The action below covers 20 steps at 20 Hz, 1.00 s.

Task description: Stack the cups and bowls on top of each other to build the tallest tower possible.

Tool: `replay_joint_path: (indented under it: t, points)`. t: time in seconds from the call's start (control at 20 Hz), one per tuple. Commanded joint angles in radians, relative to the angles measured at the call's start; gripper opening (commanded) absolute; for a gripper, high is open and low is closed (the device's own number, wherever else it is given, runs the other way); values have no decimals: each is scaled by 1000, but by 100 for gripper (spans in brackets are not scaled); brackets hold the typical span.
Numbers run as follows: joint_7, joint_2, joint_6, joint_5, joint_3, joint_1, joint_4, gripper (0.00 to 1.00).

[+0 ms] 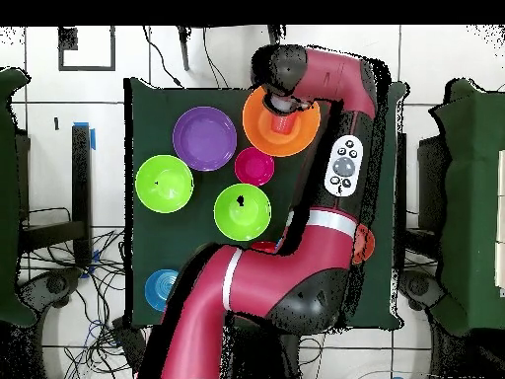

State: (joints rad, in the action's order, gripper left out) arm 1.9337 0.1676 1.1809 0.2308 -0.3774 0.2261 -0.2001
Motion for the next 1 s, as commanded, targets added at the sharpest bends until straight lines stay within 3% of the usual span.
replay_joint_path:
  t: [0.05, 0.4, 0.55, 0.7, 1.0]
  points:
    - [261, 61, 134, 42, -77, -9, 82, 100]
    - [291, 53, 118, 73, -119, -4, 41, 100]
    - [284, 14, 82, 64, -94, -14, -24, 100]
    - [264, -37, 117, 88, -79, -21, -46, 100]
    - [237, -21, 125, 157, -85, -11, 4, 100]
